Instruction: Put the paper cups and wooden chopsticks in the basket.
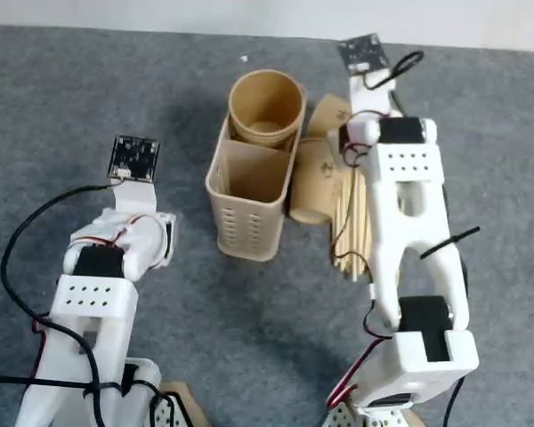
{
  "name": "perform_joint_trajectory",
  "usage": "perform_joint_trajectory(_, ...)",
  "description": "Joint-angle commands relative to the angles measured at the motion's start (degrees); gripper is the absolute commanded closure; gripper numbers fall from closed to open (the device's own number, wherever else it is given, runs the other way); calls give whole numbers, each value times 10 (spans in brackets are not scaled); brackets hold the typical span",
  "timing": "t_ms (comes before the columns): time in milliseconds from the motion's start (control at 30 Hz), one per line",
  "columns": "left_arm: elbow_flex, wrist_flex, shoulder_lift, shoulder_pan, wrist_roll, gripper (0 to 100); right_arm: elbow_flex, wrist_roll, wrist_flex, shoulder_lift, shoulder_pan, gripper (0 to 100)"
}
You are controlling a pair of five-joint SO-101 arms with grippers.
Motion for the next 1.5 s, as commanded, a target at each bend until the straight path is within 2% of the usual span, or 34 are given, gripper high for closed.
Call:
perform_joint_trajectory(0,-1,-10,-14,4,4,829,-14,-76,28,-5,-27,907)
perform_joint_trajectory(133,-1,-10,-15,4,4,829,-15,-167,87,-7,-29,907)
perform_joint_trajectory(233,-1,-10,-15,3,4,829,-15,-199,112,-7,-24,907)
perform_joint_trajectory(533,-1,-10,-15,3,4,829,-15,-205,206,-7,-23,911)
perform_joint_trajectory(933,-1,-10,-15,3,5,829,-15,-202,200,-3,-22,908)
perform_joint_trajectory(1067,-1,-10,-15,3,4,829,-10,-198,120,-2,-24,907)
perform_joint_trajectory(1233,-1,-9,-15,4,4,829,-15,-118,82,-3,-22,907)
perform_joint_trajectory(1467,-1,-8,-15,4,4,829,-16,-201,-141,0,-6,910)
